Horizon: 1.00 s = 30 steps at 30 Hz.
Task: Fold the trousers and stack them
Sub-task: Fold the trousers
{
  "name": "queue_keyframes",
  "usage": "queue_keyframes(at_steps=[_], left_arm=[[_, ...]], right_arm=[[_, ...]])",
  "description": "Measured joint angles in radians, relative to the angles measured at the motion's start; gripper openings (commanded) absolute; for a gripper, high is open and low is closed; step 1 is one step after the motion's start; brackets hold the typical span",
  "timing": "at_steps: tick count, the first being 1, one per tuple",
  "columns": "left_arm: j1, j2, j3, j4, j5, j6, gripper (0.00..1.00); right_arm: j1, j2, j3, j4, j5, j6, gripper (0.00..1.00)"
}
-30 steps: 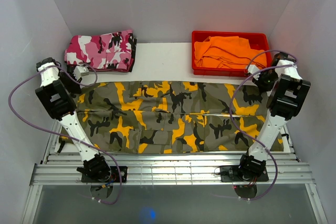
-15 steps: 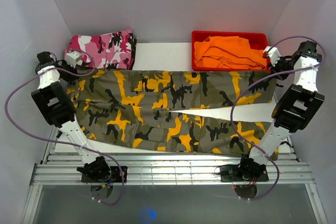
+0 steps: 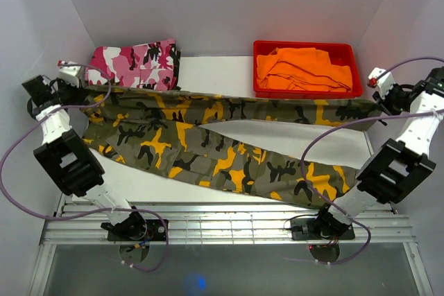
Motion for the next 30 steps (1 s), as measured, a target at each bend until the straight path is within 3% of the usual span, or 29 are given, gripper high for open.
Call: queue_keyframes(at_steps=[8,12,17,18,19,21,22,23,24,25,26,30], left_arm=[[0.255,-0.214,-0.338,0.000,0.156,0.109,0.00],[0.330,-0.212,-0.446,-0.089,0.164,0.303,0.00],[0.372,-0.111,-0.473,-0.229,0.118,0.523,0.00],[0.382,-0.092,-0.470,-0.250,0.112,0.546,0.07],[0.391,-0.077,-0.466,-0.267,0.108,0.563,0.30],[0.409,-0.048,-0.434,-0.334,0.098,0.619,0.50],[0.413,-0.045,-0.417,-0.362,0.096,0.644,0.58],[0.419,-0.043,-0.396,-0.403,0.095,0.674,0.77],[0.426,-0.046,-0.373,-0.443,0.096,0.711,0.82],[0.432,-0.049,-0.351,-0.488,0.095,0.740,0.86],[0.436,-0.055,-0.326,-0.547,0.095,0.776,0.93],[0.441,-0.130,-0.287,-0.702,0.097,0.912,0.96]], right_arm=[[-0.215,-0.441,-0.447,-0.190,0.010,-0.332,0.08],[-0.352,-0.587,-0.713,-0.234,0.106,-0.415,0.08],[-0.432,-0.643,-0.952,-0.214,0.225,-0.455,0.08],[-0.437,-0.651,-0.978,-0.195,0.240,-0.459,0.08],[-0.440,-0.655,-0.996,-0.175,0.251,-0.462,0.10],[-0.443,-0.660,-1.041,-0.098,0.269,-0.470,0.32],[-0.442,-0.657,-1.050,-0.079,0.275,-0.469,0.50],[-0.442,-0.649,-1.052,-0.060,0.283,-0.465,0.75],[-0.443,-0.642,-1.050,-0.038,0.286,-0.464,0.87],[-0.443,-0.634,-1.043,-0.023,0.287,-0.470,0.91],[-0.443,-0.623,-1.029,-0.018,0.283,-0.476,0.93],[-0.443,-0.558,-0.874,-0.041,0.246,-0.481,0.96]])
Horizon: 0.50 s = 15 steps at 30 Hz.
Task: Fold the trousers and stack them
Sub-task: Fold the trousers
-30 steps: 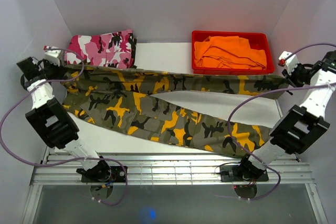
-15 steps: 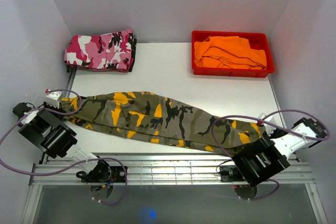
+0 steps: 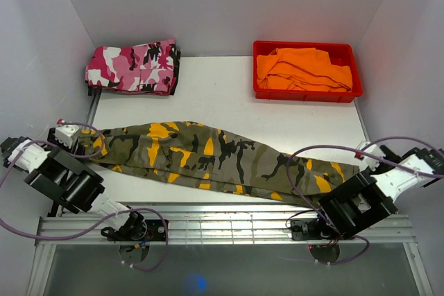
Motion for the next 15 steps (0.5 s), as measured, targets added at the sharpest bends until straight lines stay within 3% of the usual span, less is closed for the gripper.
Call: queue_keyframes(at_steps=[4,8,11,15], left_arm=[[-0.043,-0.120,0.030,-0.081,-0.014,0.038,0.96],[-0.214,-0.201,0.032,-0.068,-0.058,-0.065,0.95],[-0.365,-0.206,0.029,-0.037,-0.097,-0.202,0.92],[-0.511,-0.200,-0.020,0.021,-0.148,-0.367,0.84]], right_arm=[[0.009,0.102,0.241,-0.031,-0.056,0.000,0.96],[0.089,0.203,0.385,-0.064,-0.080,0.046,0.86],[0.205,0.238,0.357,-0.075,-0.074,0.168,0.73],[0.388,0.202,0.172,-0.040,-0.041,0.341,0.64]])
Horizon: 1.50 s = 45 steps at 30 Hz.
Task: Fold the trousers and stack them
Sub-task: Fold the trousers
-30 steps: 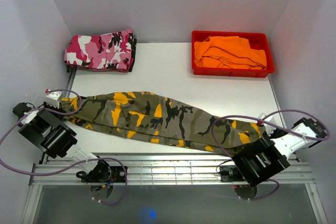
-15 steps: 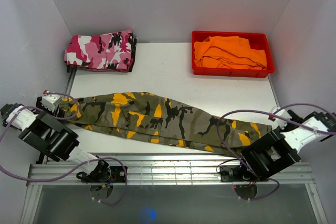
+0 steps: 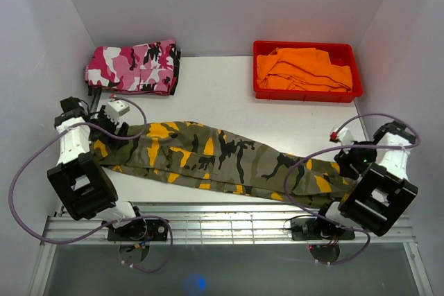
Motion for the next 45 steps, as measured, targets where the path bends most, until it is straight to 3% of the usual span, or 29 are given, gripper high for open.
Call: queue_keyframes(at_steps=[4,8,14,18,26,31,34,40,45], left_arm=[[-0.073,0.051,-0.092,0.049,-0.056,-0.142,0.75],[-0.096,0.141,-0.164,0.099,-0.101,-0.250,0.71],[-0.106,0.225,-0.142,0.146,-0.109,-0.421,0.65],[-0.106,0.267,-0.092,0.142,-0.100,-0.486,0.67],[-0.110,0.285,-0.034,0.075,-0.084,-0.488,0.72],[-0.117,0.283,-0.025,0.053,-0.080,-0.480,0.72],[-0.126,0.283,-0.046,0.067,-0.082,-0.489,0.72],[-0.128,0.272,-0.071,0.099,-0.078,-0.527,0.73],[-0.129,0.272,-0.072,0.103,-0.077,-0.541,0.73]], right_arm=[[0.137,-0.066,-0.208,0.077,0.080,0.127,0.59],[0.195,-0.009,-0.269,0.191,0.163,0.237,0.54],[0.225,0.249,-0.058,0.317,0.201,0.413,0.51],[0.259,0.287,0.063,0.372,0.181,0.483,0.57],[0.254,0.100,0.168,0.230,0.107,0.419,0.65],[0.221,-0.050,0.047,0.167,0.153,0.279,0.62],[0.232,-0.024,-0.056,0.186,0.173,0.270,0.55],[0.286,0.148,-0.121,0.328,0.245,0.332,0.60],[0.303,0.148,-0.177,0.437,0.304,0.340,0.53]])
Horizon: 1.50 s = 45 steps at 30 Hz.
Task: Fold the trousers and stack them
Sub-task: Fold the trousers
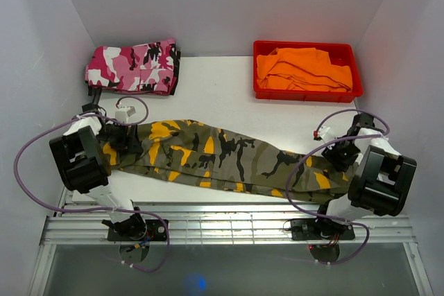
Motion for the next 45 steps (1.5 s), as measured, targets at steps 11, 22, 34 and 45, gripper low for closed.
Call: queue_keyframes(at_steps=[11,22,34,45], left_arm=[[-0.012,0.028,0.006,0.002,0.043,-0.060,0.63],[-0.014,0.120,0.108,0.024,-0.028,-0.128,0.51],[-0.010,0.128,0.190,0.010,-0.165,0.028,0.79],[-0.009,0.131,0.258,-0.115,-0.043,0.121,0.86]], right_arm=[[0.074,0.083,0.021,0.188,0.172,-0.027,0.08],[0.130,0.280,0.311,0.152,0.111,0.096,0.55],[-0.088,0.112,0.546,-0.181,-0.086,0.010,0.61],[-0.196,0.238,0.516,-0.437,-0.200,-0.227,0.60]])
